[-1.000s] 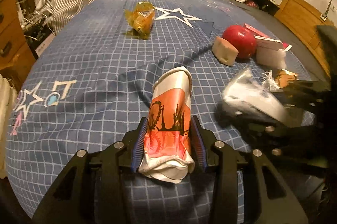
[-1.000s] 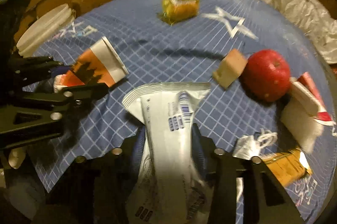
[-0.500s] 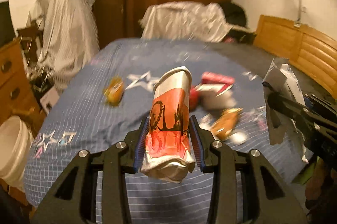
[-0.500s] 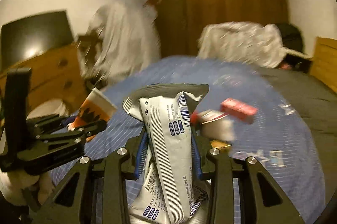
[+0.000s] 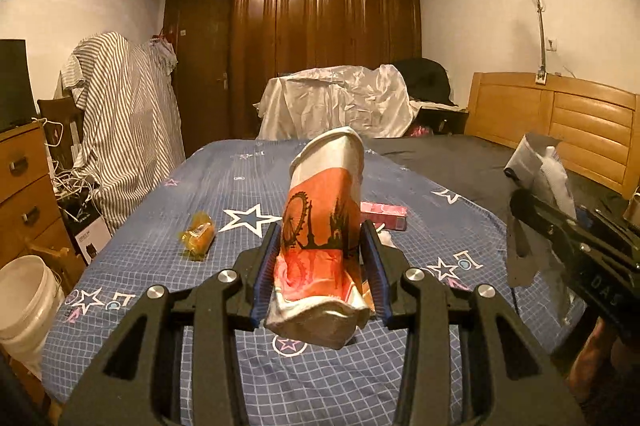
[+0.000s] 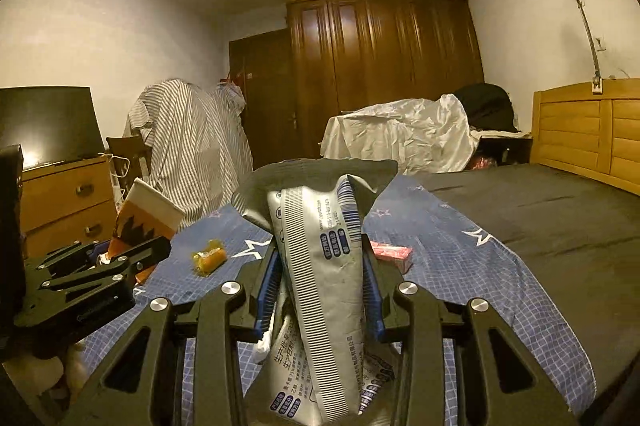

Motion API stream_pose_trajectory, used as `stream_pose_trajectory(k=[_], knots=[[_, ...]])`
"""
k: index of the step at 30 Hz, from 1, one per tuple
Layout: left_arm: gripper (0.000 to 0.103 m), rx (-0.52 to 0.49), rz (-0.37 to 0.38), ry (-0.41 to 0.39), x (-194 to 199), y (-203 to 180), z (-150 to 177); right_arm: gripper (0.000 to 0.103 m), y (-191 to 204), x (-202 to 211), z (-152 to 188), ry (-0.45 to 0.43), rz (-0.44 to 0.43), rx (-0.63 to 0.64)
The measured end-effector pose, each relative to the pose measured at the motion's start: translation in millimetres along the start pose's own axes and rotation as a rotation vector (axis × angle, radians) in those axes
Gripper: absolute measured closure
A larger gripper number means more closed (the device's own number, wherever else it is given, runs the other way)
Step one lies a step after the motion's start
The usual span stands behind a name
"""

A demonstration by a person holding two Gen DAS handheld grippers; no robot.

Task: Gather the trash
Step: 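Carry the cup and white wrapper to the white bucket and open both tools to drop them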

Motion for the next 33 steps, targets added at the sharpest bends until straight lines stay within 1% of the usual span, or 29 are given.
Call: stream_pose_trajectory(k=[3, 7, 11, 15, 19, 27, 33], knots=[[0.064, 0.002, 0.0, 0.007, 0.6, -1.0, 1.0, 0.065, 0.3, -0.9, 2.7, 0.005, -0.006, 0.0], [0.064, 0.011, -0.003, 0.011, 0.5, 4.9, 1.7, 0.065, 16.8, -12.7, 0.2, 0.012, -0.012, 0.007], [0.064, 0.026, -0.02, 0.007, 4.1, 13.8, -0.1, 0.065, 31.2, -21.9, -4.3, 0.016, -0.037, 0.019], [0.064, 0.046, -0.056, 0.001, 8.0, 34.4, -4.3, 0.065, 49.9, -37.5, -13.1, 0.014, -0.083, 0.04], [0.064, 0.078, -0.116, -0.003, 13.3, 68.0, -8.6, 0.065, 77.3, -57.5, -24.8, 0.014, -0.141, 0.06], [0.064, 0.133, -0.245, -0.012, 28.8, 148.4, -19.3, 0.065, 168.2, -102.1, -42.3, 0.06, -0.296, 0.092], [0.064, 0.183, -0.343, -0.003, 43.1, 217.6, -21.9, 0.065, 253.2, -134.5, -49.1, 0.104, -0.414, 0.125]])
Point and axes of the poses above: each gripper's, at about its wrist camera, not at the fingertips, and x roughly against the way its jaws point, y to its left, z to its underside, the point moved 6 cm from there along -x, roughly the way its jaws point, and after that the axes turned 1 degree about -x, right-handed, at the moved point
